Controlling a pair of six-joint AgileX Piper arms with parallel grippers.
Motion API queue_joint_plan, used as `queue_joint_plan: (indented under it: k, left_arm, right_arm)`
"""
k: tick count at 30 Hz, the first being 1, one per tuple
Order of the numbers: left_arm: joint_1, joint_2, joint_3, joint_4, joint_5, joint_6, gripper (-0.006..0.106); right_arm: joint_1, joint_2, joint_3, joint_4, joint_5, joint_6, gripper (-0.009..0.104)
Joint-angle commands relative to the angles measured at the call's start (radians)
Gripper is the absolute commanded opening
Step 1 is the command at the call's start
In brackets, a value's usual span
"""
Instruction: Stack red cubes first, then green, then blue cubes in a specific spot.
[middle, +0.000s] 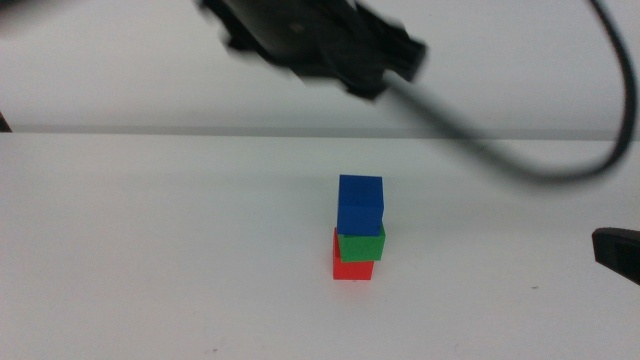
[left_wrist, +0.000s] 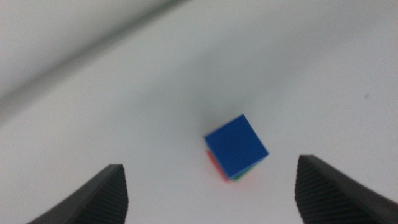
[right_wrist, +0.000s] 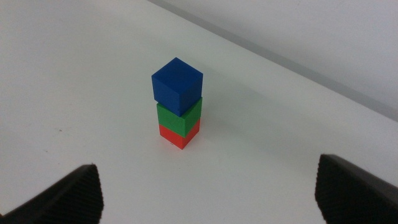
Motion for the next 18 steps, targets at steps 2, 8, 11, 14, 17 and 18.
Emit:
queue_joint_plan:
  k: [2, 8, 11, 14, 17, 18]
  left_arm:
    - [0.001, -0.144, -0.004, 0.002, 0.100, 0.309, 0.074]
    - [0.023, -0.368, 0.153, 0.062, 0.100, 0.344, 0.080]
    - [0.077, -0.507, 0.316, 0.068, 0.100, 0.277, 0.085]
    - [0.124, -0.648, 0.476, 0.051, 0.088, 0.241, 0.091]
    - [0.173, -0.791, 0.614, 0.040, 0.028, 0.211, 0.092]
    - [0.215, -0.843, 0.662, 0.009, -0.020, 0.211, 0.092]
  right_arm:
    - [-0.006, -0.004, 0.006, -0.004, -0.006, -0.001, 0.091]
    - [-0.006, -0.004, 0.006, -0.004, -0.006, -0.001, 0.091]
    - [-0.006, -0.004, 0.006, -0.004, -0.006, -0.001, 0.091]
    - [-0.006, -0.004, 0.006, -0.004, -0.006, -0.001, 0.091]
    - [-0.006, -0.004, 0.006, -0.004, -0.006, -0.001, 0.091]
    - [-0.006, -0.004, 0.006, -0.004, -0.006, -0.001, 0.091]
